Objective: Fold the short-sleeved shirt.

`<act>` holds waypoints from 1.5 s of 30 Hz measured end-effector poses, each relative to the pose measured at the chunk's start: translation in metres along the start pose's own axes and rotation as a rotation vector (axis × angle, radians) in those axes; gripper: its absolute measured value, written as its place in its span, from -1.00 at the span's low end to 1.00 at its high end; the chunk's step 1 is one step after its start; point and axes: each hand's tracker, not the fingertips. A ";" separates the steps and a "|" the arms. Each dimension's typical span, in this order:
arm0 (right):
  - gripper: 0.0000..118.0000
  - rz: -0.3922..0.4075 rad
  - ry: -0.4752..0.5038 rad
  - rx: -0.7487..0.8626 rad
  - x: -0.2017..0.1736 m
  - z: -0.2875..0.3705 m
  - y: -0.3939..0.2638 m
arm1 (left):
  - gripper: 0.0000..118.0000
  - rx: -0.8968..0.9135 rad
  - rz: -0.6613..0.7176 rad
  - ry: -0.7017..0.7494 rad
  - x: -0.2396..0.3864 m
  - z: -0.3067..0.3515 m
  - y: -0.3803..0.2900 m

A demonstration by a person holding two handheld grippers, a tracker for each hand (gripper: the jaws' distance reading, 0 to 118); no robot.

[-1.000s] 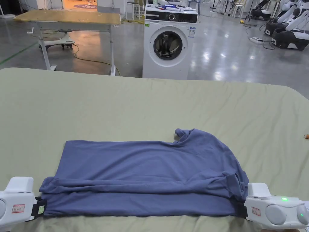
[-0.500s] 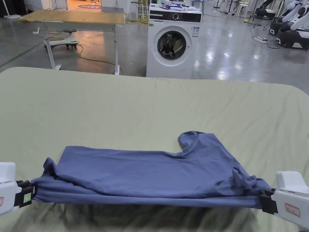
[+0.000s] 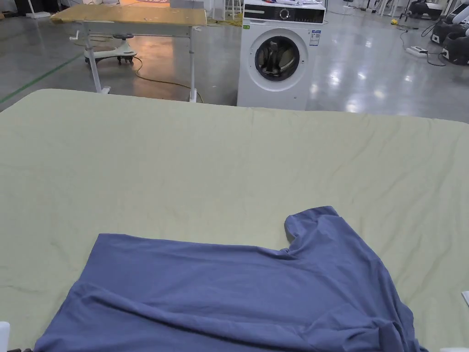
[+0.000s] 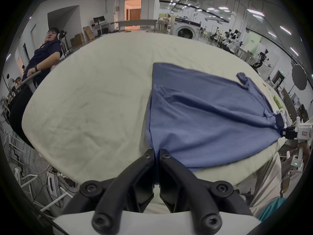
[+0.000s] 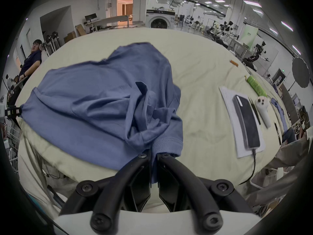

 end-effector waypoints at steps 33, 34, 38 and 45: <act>-1.00 -0.070 -0.024 0.758 -0.096 0.068 0.092 | -1.00 0.646 -0.123 0.057 0.098 0.036 0.069; -1.00 -0.071 -0.019 0.762 -0.101 0.066 0.095 | -1.00 0.655 -0.110 0.048 0.099 0.036 0.071; -1.00 -0.072 -0.018 0.780 -0.113 0.056 0.107 | -1.00 0.636 -0.098 0.060 0.098 0.023 0.087; -1.00 -0.067 -0.001 0.766 -0.118 0.042 0.122 | -1.00 0.411 -0.052 0.050 0.063 -0.037 0.150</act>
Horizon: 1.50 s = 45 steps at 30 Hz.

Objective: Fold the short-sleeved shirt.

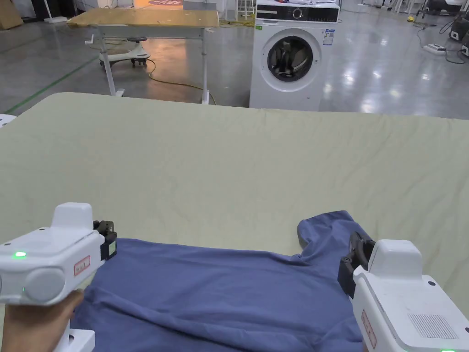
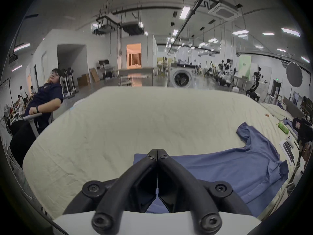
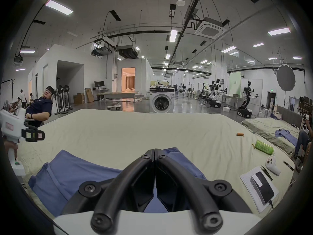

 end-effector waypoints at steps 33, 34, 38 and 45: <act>-1.00 -0.058 -0.075 -0.298 0.081 -0.096 -0.011 | -1.00 -0.345 -0.047 -0.070 -0.014 -0.111 0.017; -1.00 -0.063 -0.062 -0.352 0.089 -0.112 -0.009 | -1.00 -0.331 -0.052 -0.075 -0.014 -0.102 0.018; -0.82 -0.105 -0.041 -0.497 0.115 -0.166 -0.008 | -1.00 -0.248 -0.040 -0.099 -0.019 -0.073 0.022; 0.05 -0.025 -0.024 -0.746 0.139 -0.239 -0.030 | -1.00 -0.177 -0.041 -0.107 -0.020 -0.040 0.019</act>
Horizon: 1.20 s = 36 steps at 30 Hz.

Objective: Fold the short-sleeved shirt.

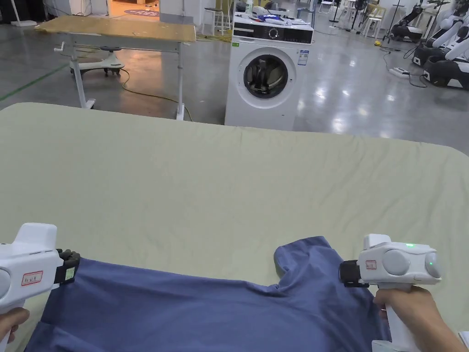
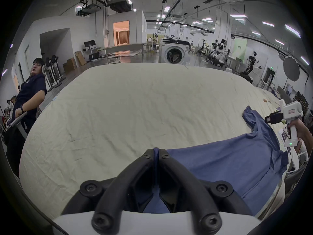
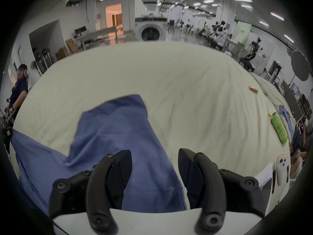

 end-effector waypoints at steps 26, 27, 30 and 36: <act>-1.00 -0.031 0.069 0.152 0.022 0.089 -0.031 | -1.00 0.068 0.051 -0.032 -0.022 0.047 -0.023; -1.00 -0.028 0.078 0.163 0.024 0.101 -0.036 | -1.00 0.074 0.054 -0.038 -0.024 0.052 -0.024; -1.00 -0.023 0.087 0.187 0.027 0.133 -0.054 | -1.00 0.090 0.060 -0.059 -0.030 0.068 -0.030; -1.00 -0.004 0.090 0.199 0.033 0.178 -0.101 | -1.00 0.092 0.081 -0.104 -0.037 0.103 -0.056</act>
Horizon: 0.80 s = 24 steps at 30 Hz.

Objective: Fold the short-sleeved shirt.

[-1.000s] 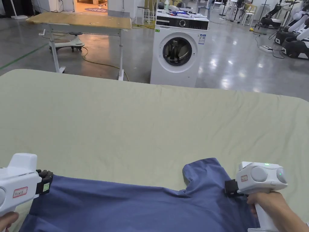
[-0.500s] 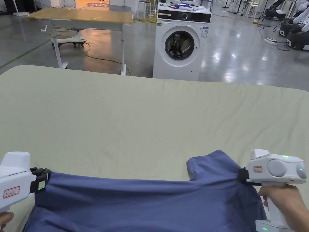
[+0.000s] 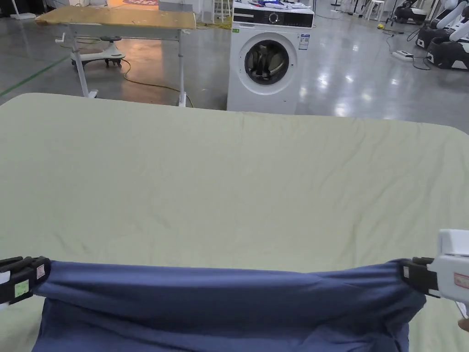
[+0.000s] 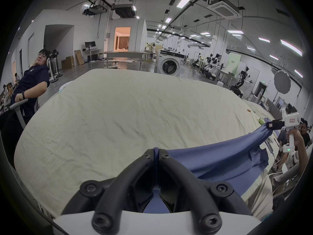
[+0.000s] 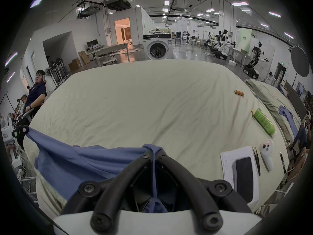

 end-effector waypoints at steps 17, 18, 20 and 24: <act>-1.00 0.082 -0.078 -0.236 -0.010 0.017 -0.128 | -1.00 -0.264 0.038 0.012 -0.005 0.018 -0.101; -1.00 0.090 -0.086 -0.245 -0.012 0.016 -0.132 | -1.00 -0.276 0.030 0.019 -0.005 0.017 -0.106; -1.00 0.101 -0.091 -0.267 -0.014 0.012 -0.138 | -1.00 -0.303 0.019 0.033 -0.005 0.015 -0.112; -1.00 0.110 -0.101 -0.296 -0.019 0.003 -0.148 | -1.00 -0.321 0.012 0.053 -0.006 0.008 -0.121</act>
